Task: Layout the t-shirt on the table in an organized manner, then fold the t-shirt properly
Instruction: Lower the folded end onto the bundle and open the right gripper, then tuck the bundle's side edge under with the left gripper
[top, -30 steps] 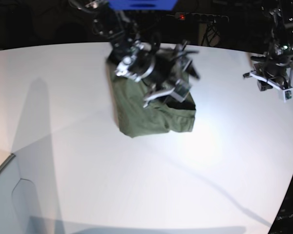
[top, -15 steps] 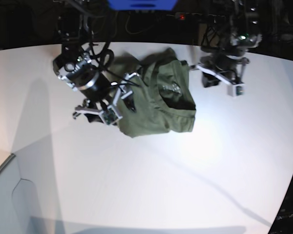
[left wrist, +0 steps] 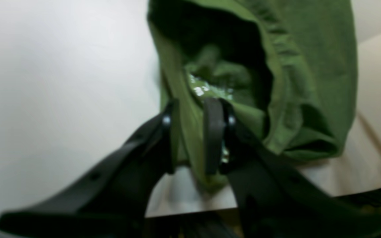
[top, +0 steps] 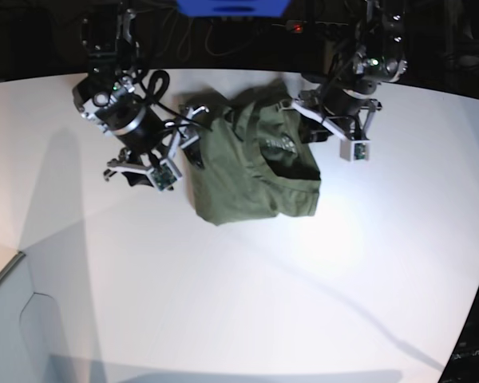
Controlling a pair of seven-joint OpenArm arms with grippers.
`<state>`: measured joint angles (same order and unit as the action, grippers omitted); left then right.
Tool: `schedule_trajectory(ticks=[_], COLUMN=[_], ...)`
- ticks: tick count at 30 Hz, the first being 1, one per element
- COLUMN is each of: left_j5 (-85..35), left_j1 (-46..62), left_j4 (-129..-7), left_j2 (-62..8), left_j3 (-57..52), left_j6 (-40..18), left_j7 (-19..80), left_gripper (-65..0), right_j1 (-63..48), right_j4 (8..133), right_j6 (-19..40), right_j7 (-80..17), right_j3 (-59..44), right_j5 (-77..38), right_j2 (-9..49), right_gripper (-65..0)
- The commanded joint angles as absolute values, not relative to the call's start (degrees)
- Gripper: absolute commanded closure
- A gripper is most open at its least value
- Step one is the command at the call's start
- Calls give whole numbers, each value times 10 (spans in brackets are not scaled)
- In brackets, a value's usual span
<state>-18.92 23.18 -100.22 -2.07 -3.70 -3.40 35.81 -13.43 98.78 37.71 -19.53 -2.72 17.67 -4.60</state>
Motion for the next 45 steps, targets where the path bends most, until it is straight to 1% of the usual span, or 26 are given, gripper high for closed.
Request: schedule_trajectory(ticks=[1,4,5,6,10,11,12,20,24,25,26,29,32,39,45], left_j5=[-192,-192,-192,-192,-192,-192,-192,-192,-192,-192,-192,-192,-192,-192,-192], left_j1=[232,231,231,231,225,225,225,202,197,193,189,178,167,156,162], left_j4=[-1011,-1010,-1010,-1009,-1009,-1009,-1008,-942,-935,-935,-935,-930,-917,-901,-943], left_j2=[-21,-21,-21,-17,-12,-12,-12,-3,7,11,12,13,13,13,9], left_j3=[-38,-40,-40,-40,-36,-35,-35,-36,-36,-36,-36,-36,-36,-38,-40], left_j6=[-36,-35,-36,-35,-36,-36,-36,-36,-36,-36,-36,-36,-36,-36,-36], left_j7=[348,348,347,347,347,347,347,342,342,342,342,342,342,346,345], left_gripper=[-126,-128,-140,-172,-377,-409,-422,-420,-418,-406,-376,-264,-168,0,-2], right_j1=[-129,-130,-130,-130,-130,-130,-131,-136,-136,-136,-136,-137,-137,-137,-134], right_j4=[998,998,998,998,998,998,998,998,998,998,998,997,997,996,989], right_j6=[377,377,377,377,377,377,377,377,377,377,377,377,377,377,377], right_j7=[-179,-179,-179,-179,-179,-179,-179,-179,-179,-179,-179,-179,-179,-179,-179], right_j3=[-26,-26,-26,-26,-26,-26,-26,-25,-26,-26,-26,-26,-26,-26,-27], right_j5=[168,168,168,168,168,168,168,168,168,168,168,168,168,168,168], right_j2=[-49,-49,-49,-49,-49,-49,-49,-48,-48,-48,-48,-48,-48,-36,-29], right_gripper=[-355,-355,-355,-355,-355,-355,-355,-355,-355,-355,-355,-355,-355,-355,-355])
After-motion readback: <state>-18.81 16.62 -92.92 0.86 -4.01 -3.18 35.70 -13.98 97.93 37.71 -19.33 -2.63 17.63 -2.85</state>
